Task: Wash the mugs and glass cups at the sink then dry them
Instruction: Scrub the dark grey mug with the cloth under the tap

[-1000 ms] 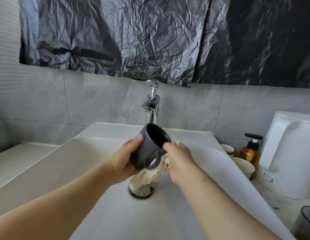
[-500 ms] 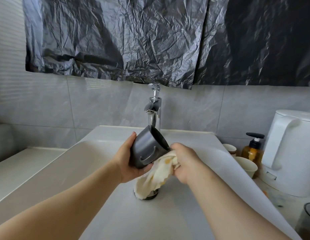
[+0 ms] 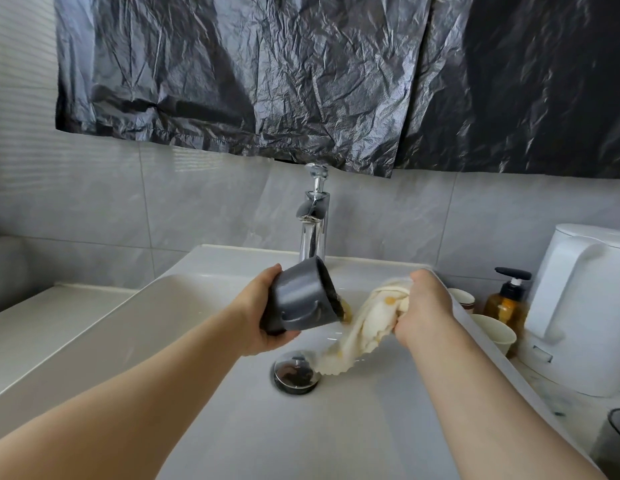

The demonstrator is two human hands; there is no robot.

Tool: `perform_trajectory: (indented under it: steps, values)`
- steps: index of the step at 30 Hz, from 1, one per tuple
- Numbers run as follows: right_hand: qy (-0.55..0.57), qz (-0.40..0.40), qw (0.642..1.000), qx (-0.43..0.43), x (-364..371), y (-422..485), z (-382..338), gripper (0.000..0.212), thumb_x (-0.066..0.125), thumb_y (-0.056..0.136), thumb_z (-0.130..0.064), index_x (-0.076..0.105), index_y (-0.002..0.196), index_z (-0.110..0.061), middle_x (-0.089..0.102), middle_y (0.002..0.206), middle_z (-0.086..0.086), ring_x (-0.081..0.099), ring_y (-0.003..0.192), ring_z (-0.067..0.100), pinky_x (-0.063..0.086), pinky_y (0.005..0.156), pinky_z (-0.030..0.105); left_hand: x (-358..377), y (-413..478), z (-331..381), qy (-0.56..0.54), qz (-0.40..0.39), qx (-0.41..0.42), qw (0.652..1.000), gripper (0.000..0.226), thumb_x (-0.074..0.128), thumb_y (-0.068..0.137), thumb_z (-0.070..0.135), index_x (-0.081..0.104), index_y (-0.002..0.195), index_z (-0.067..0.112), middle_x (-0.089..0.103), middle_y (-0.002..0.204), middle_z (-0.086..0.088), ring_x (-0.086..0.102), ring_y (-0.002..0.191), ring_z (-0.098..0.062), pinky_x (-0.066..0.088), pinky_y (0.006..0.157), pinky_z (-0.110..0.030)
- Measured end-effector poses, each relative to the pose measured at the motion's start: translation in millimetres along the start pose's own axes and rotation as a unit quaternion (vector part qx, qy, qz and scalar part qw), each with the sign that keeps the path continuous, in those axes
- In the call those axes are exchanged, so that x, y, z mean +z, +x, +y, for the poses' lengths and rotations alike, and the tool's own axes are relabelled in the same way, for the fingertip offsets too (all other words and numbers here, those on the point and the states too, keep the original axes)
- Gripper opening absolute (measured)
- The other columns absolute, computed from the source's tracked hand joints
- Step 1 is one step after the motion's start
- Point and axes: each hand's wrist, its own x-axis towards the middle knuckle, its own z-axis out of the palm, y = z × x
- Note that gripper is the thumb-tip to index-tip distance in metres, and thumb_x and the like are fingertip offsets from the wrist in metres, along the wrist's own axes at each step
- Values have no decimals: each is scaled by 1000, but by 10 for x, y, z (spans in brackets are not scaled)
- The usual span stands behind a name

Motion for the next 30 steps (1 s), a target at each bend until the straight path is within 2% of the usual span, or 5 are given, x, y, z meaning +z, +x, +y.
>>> perform_trajectory:
  steps: [8, 18, 23, 26, 30]
  values:
    - [43, 47, 998, -29, 22, 6, -81, 23, 49, 88, -32, 43, 70, -20, 50, 77, -3, 49, 65, 15, 43, 66, 30, -90, -54, 101, 80, 45, 120, 989, 33, 64, 84, 48, 53, 86, 17, 61, 88, -10, 62, 78, -26, 55, 68, -39]
    - [44, 34, 998, -27, 16, -32, -88, 24, 46, 91, -35, 44, 73, -19, 49, 75, -2, 48, 64, 15, 42, 65, 30, 34, -53, 33, 133, 55, 209, 967, 20, 59, 88, 46, 56, 93, 28, 55, 95, -3, 56, 80, -22, 54, 53, -33]
    - [-5, 16, 999, -47, 34, 22, -16, 33, 51, 87, -34, 55, 114, -14, 57, 102, 4, 56, 85, 26, 44, 70, 32, -66, -41, 83, 280, 117, 317, 899, 27, 60, 85, 49, 54, 106, 33, 54, 88, 4, 57, 78, -18, 57, 55, -33]
    - [-49, 2, 995, -85, 52, 32, 26, 44, 54, 86, -31, 51, 126, -11, 56, 95, 4, 55, 82, 25, 43, 66, 31, 14, -58, 35, 330, 91, 343, 875, 30, 59, 85, 49, 49, 111, 38, 56, 94, 2, 60, 84, -22, 60, 65, -39]
    - [-103, -52, 988, -102, 74, -20, 77, 17, 57, 87, -26, 55, 95, -11, 56, 81, 5, 54, 72, 21, 48, 72, 33, 166, -73, -24, 204, 32, 287, 935, 31, 57, 89, 47, 48, 115, 32, 56, 107, -8, 60, 89, -26, 60, 62, -37]
